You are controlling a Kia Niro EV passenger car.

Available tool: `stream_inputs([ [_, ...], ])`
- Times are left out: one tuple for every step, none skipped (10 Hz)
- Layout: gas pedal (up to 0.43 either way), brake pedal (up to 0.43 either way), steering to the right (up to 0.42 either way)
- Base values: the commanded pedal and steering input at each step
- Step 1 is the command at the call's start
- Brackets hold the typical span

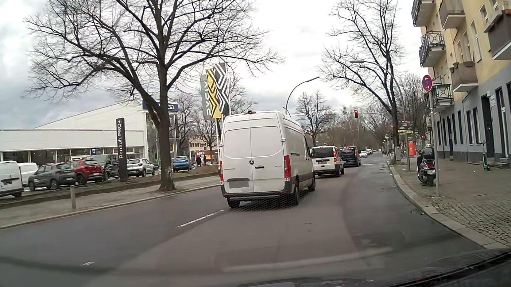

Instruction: Follow the waypoints while adhering to traffic rules and regulations

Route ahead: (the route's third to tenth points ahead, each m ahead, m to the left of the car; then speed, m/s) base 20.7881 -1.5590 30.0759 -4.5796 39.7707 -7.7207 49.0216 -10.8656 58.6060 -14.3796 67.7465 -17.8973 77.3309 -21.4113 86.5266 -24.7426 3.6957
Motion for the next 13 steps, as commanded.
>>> stream_inputs([
  [0.0, 0.012, 0.158],
  [0.0, 0.012, 0.158],
  [0.0, 0.012, 0.155],
  [0.0, 0.012, 0.152],
  [0.0, 0.012, 0.152],
  [0.0, 0.024, 0.151],
  [0.0, 0.03, 0.149],
  [0.0, 0.049, 0.144],
  [0.0, 0.091, 0.138],
  [0.0, 0.122, 0.136],
  [0.0, 0.146, 0.133],
  [0.0, 0.152, 0.131],
  [0.0, 0.152, 0.13],
])
